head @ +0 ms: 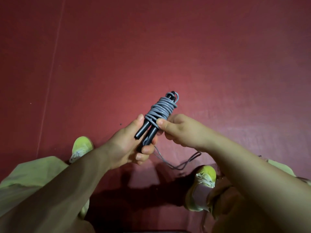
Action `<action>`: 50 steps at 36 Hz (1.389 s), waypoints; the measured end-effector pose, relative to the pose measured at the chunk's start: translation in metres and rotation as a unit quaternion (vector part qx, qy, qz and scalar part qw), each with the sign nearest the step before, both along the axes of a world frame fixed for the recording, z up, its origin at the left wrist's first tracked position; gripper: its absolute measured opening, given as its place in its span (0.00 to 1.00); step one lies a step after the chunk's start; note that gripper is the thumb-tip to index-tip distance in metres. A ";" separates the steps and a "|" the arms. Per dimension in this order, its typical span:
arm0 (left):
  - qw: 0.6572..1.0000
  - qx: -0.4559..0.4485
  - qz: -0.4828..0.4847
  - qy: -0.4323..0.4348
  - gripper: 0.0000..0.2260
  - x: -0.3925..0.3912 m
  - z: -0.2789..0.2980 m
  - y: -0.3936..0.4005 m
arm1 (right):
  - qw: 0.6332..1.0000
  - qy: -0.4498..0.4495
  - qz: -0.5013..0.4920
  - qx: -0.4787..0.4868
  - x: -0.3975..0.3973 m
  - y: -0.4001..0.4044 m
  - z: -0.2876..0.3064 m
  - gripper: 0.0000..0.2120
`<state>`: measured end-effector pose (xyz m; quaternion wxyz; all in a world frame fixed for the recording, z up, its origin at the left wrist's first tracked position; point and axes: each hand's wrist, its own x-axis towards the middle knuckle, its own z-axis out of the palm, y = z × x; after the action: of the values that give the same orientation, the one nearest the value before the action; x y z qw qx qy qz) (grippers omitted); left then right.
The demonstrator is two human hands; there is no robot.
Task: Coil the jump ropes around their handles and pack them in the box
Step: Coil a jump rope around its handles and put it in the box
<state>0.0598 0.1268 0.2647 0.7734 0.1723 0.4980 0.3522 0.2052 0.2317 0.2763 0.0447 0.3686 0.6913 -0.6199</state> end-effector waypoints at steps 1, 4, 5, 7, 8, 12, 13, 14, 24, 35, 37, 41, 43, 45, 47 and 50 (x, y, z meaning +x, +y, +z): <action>1.000 0.007 -0.001 0.031 0.30 0.001 0.001 0.000 | 1.000 -0.006 0.002 0.011 0.000 -0.001 -0.001 0.19; 0.993 0.038 0.013 0.111 0.30 0.003 0.003 0.001 | 0.999 -0.009 0.005 0.043 -0.001 -0.003 0.001 0.18; 0.990 0.046 0.022 0.131 0.31 0.003 0.003 0.001 | 0.999 -0.009 0.001 0.048 -0.002 -0.003 0.001 0.18; 0.983 0.063 0.034 0.171 0.32 0.002 0.003 0.001 | 0.999 -0.005 -0.005 0.040 -0.003 -0.004 0.001 0.18; 0.978 0.070 0.032 0.194 0.31 0.001 0.003 0.002 | 1.000 -0.003 -0.008 0.030 -0.003 -0.004 0.001 0.18; 0.962 0.078 0.017 0.262 0.26 -0.002 0.002 0.002 | 1.000 -0.001 0.009 -0.021 -0.002 -0.003 0.003 0.16; 0.955 0.078 0.009 0.286 0.26 -0.003 0.000 0.001 | 0.999 -0.007 0.020 -0.023 -0.002 -0.002 0.005 0.15; 0.944 0.082 -0.005 0.320 0.27 -0.005 -0.004 0.001 | 0.999 -0.017 0.031 -0.022 -0.002 -0.001 0.006 0.14; 0.865 0.075 -0.080 0.489 0.21 -0.011 -0.015 0.001 | 0.994 -0.103 -0.004 -0.037 -0.004 -0.001 0.000 0.27; 0.840 0.130 -0.017 0.527 0.15 -0.010 -0.008 0.002 | 0.992 -0.030 -0.100 -0.069 -0.005 -0.008 -0.005 0.21; 0.868 0.114 -0.039 0.481 0.20 -0.012 -0.007 0.002 | 0.993 -0.015 -0.099 -0.065 -0.005 -0.008 -0.005 0.20; 0.977 0.058 -0.053 0.198 0.23 -0.011 0.001 -0.003 | 0.988 0.024 -0.121 -0.091 -0.005 -0.008 -0.004 0.16; 0.998 -0.006 -0.046 0.042 0.26 -0.010 0.005 -0.005 | 0.989 0.044 -0.111 -0.091 -0.005 -0.007 -0.004 0.15; 0.996 -0.033 -0.037 -0.075 0.32 -0.010 0.008 -0.006 | 0.989 0.060 -0.095 -0.098 -0.005 -0.005 -0.003 0.15; 0.989 -0.035 -0.016 -0.144 0.36 -0.009 0.013 -0.006 | 0.987 0.076 -0.085 -0.115 -0.005 -0.003 -0.002 0.15; 0.980 -0.065 0.028 -0.187 0.37 -0.005 0.020 -0.005 | 0.987 0.093 -0.070 -0.107 -0.006 -0.001 -0.001 0.17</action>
<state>0.0551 0.1214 0.2844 0.8523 0.0388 0.3707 0.3669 0.1992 0.2302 0.2753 -0.0241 0.3495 0.5945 -0.7238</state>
